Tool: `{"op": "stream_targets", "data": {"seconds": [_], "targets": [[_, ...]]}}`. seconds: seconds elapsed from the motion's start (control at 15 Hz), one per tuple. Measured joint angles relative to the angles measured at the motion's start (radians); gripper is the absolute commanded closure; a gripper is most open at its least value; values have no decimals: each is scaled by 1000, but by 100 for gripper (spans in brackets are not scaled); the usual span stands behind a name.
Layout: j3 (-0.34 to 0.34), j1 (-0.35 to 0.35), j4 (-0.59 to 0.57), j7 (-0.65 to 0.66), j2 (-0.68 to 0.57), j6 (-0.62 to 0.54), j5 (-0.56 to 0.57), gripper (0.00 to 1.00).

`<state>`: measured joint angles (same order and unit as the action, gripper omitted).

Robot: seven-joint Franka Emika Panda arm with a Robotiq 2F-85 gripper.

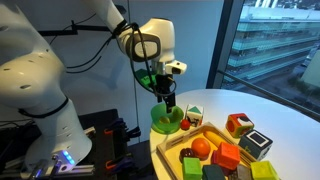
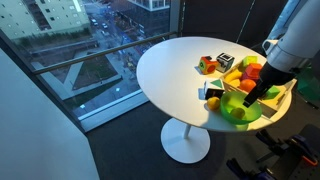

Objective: Remove the lemon plush toy from the green bowl and put it on the table

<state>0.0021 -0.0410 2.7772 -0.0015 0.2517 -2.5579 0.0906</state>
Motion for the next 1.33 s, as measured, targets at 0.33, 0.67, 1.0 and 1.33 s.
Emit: {"op": "stream_targets", "data": {"seconds": [0.33,0.67,1.0,1.33], "targets": [[2,13,0,3,-73,-88,-1,0],[4,19,0,13,-135,-128,-1,0],[4,20,-2,13,-172,-150,-1,0],[4,20,-2,13,-215,-199,-1,0]]}}
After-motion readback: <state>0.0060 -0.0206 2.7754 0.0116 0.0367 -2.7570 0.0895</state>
